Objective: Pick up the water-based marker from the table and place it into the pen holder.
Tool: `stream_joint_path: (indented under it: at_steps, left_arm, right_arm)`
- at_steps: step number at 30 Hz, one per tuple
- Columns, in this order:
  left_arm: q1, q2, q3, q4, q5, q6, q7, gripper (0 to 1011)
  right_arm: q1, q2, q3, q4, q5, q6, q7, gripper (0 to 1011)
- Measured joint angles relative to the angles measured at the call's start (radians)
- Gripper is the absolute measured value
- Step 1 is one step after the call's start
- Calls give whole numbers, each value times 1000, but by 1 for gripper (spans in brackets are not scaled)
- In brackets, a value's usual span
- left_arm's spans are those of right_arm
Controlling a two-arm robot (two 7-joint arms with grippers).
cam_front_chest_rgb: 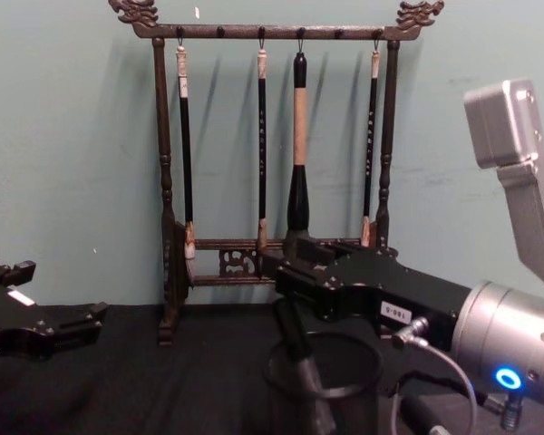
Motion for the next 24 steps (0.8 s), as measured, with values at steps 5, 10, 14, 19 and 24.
stream_joint_path:
  at_steps: [5, 10, 14, 19, 24]
  left_arm:
    - [0, 0, 0, 0, 0, 0, 0, 1009]
    - [0, 0, 0, 0, 0, 0, 0, 1009]
    - [0, 0, 0, 0, 0, 0, 0, 1009]
    - [0, 0, 0, 0, 0, 0, 0, 1009]
    - [0, 0, 0, 0, 0, 0, 0, 1009]
  right_arm:
    - [0, 0, 1, -1, 0, 0, -1, 650]
    - [-1, 0, 1, -1, 0, 0, -1, 786]
    - [-1, 0, 1, -1, 0, 0, -1, 891]
    - [-1, 0, 1, -1, 0, 0, -1, 1002]
    - [-1, 0, 1, -1, 0, 0, -1, 1002]
